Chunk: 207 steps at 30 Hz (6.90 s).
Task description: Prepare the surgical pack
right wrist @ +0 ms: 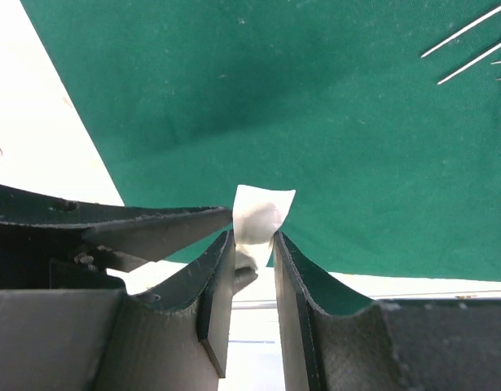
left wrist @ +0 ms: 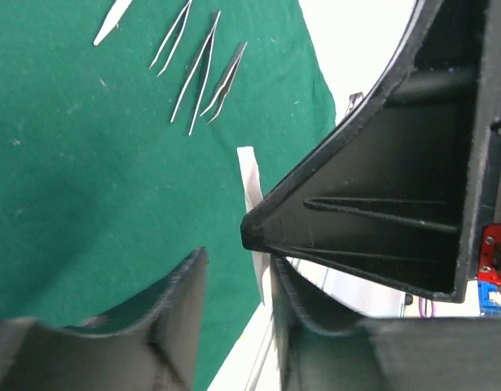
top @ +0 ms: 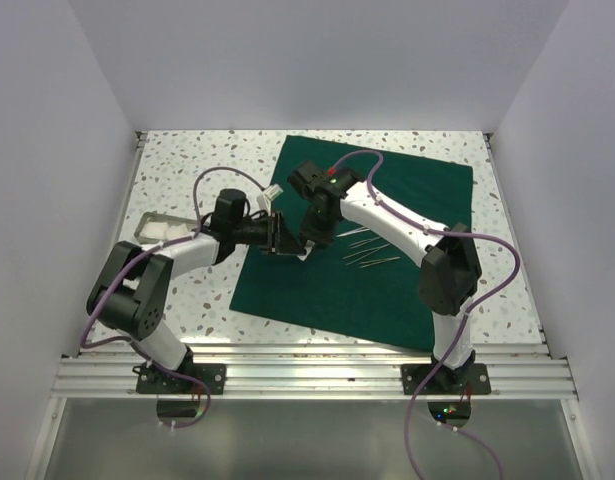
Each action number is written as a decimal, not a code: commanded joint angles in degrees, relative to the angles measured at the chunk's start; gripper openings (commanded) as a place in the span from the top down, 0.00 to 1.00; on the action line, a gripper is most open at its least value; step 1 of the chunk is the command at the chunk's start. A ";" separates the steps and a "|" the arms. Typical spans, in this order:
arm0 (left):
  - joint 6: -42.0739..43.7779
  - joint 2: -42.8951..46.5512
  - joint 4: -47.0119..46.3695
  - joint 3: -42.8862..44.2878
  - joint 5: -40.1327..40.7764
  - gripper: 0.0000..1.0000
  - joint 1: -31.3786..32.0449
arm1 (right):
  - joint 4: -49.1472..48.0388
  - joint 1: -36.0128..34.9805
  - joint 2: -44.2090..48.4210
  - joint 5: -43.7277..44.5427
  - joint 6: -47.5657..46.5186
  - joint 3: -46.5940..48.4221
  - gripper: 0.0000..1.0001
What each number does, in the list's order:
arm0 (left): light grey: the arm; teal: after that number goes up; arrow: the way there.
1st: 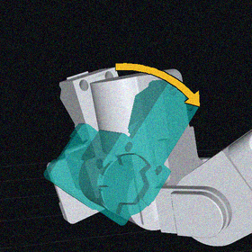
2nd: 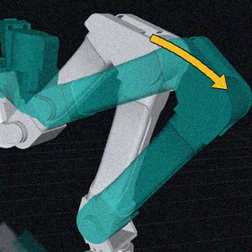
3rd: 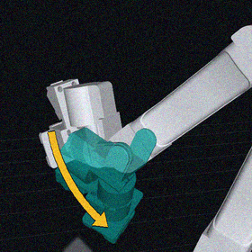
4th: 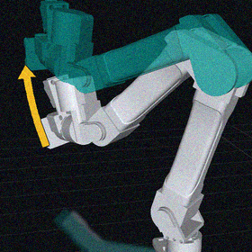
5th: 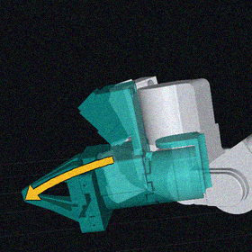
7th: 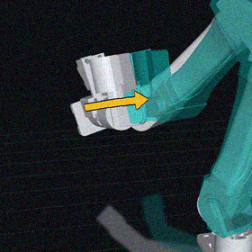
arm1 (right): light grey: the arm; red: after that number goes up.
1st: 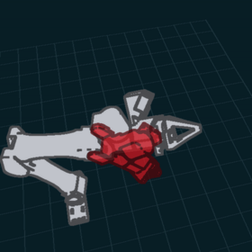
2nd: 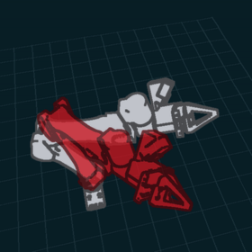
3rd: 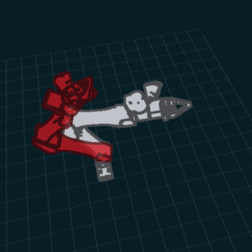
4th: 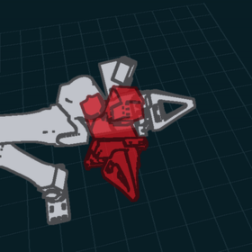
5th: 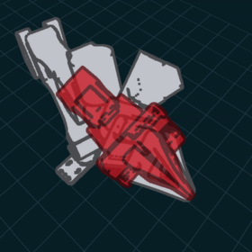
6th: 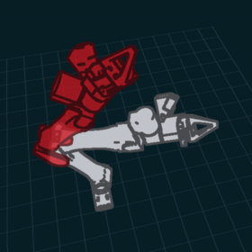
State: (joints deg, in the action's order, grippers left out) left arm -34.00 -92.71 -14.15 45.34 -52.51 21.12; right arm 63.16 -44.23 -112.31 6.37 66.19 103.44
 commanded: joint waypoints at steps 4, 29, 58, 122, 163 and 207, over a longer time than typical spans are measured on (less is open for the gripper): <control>-0.19 -1.78 -3.52 2.82 -1.98 0.84 0.50 | 0.39 0.19 2.98 -0.13 -0.98 1.24 0.70; 17.74 5.17 35.85 14.85 29.98 1.00 -33.33 | 3.82 16.72 2.46 -6.28 -21.10 1.41 0.01; 12.82 2.79 34.03 12.93 43.46 1.00 -38.70 | 1.71 19.35 0.43 -12.70 -31.30 -1.39 0.01; 9.48 -0.98 28.21 21.28 7.86 0.40 -14.09 | -10.68 30.43 3.77 0.31 -6.25 -27.85 0.55; -12.67 -10.56 -1.41 23.12 -12.53 0.38 0.50 | -50.41 21.91 12.20 -50.93 -23.04 -18.98 1.00; -10.74 -3.44 28.30 12.31 42.05 0.90 -39.41 | -7.08 24.36 1.66 -13.05 -27.61 -7.55 0.31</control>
State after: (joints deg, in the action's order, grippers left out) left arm -43.07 -94.87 15.11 55.70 -13.02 -17.67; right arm 54.89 -20.16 -110.39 -7.99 39.53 96.12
